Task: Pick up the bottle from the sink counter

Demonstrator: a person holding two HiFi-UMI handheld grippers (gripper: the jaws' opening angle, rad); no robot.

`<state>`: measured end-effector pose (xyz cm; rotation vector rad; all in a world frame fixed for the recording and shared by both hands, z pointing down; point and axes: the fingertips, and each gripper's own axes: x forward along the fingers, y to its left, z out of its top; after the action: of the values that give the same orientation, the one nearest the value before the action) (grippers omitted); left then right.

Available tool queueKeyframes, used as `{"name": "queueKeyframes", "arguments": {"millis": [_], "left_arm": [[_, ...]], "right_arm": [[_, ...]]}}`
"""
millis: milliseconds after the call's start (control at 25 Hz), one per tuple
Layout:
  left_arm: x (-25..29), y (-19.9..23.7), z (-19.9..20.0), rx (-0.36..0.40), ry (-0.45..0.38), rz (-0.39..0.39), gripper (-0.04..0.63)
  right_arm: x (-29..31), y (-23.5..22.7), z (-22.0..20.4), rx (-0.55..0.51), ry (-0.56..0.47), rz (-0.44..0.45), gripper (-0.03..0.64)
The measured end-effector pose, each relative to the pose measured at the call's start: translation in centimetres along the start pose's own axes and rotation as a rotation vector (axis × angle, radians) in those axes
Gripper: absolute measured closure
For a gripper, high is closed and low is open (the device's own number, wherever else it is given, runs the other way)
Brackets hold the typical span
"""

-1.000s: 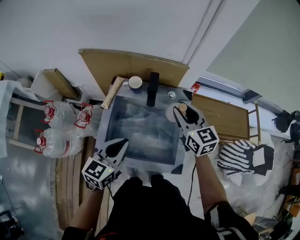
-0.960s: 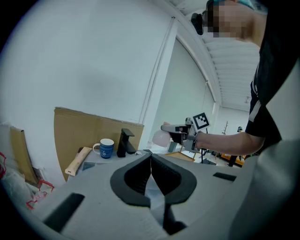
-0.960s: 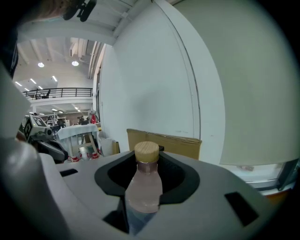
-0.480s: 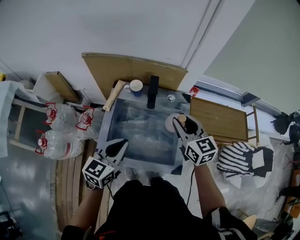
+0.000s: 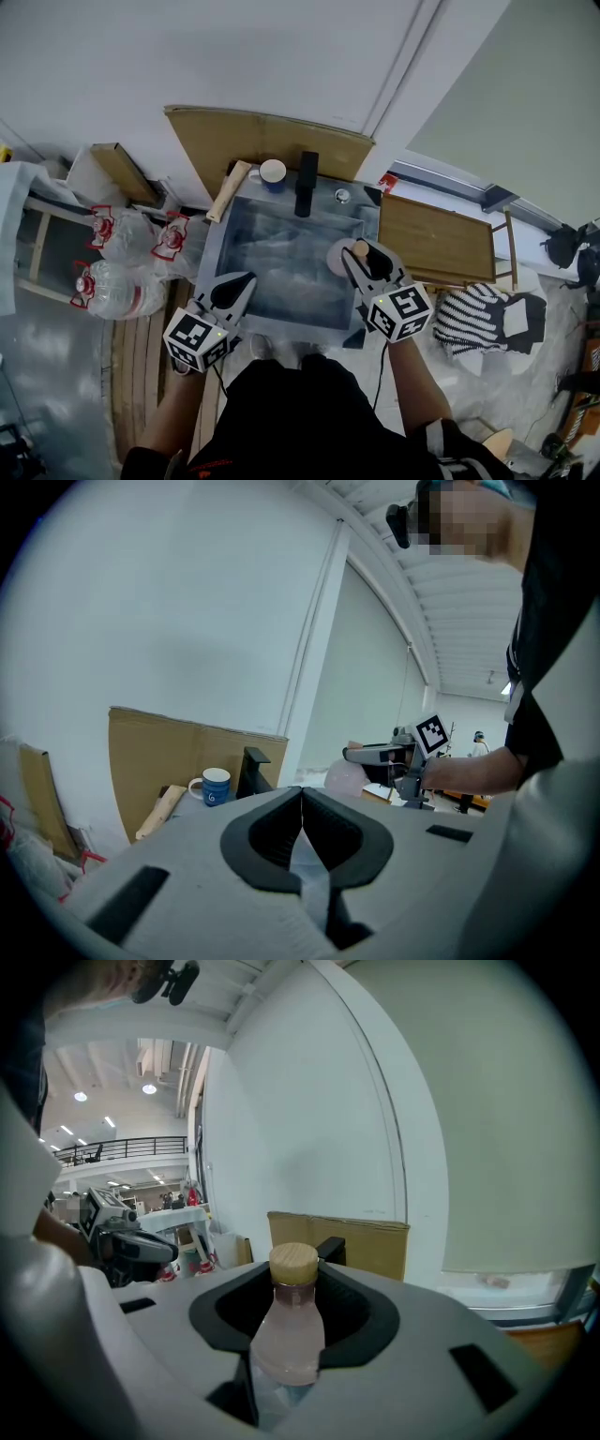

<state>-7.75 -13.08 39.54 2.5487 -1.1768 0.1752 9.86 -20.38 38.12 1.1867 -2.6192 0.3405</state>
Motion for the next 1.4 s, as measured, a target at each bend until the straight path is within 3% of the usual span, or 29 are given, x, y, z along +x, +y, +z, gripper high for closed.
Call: {"name": "queueKeyframes", "arguments": {"millis": [1400], "left_arm": [[0.29,0.5,0.19,-0.013,-0.005,0.011,0.575]], "right_arm": [[0.15,0.13,-0.77,0.021,0.023,0.004,0.474]]}}
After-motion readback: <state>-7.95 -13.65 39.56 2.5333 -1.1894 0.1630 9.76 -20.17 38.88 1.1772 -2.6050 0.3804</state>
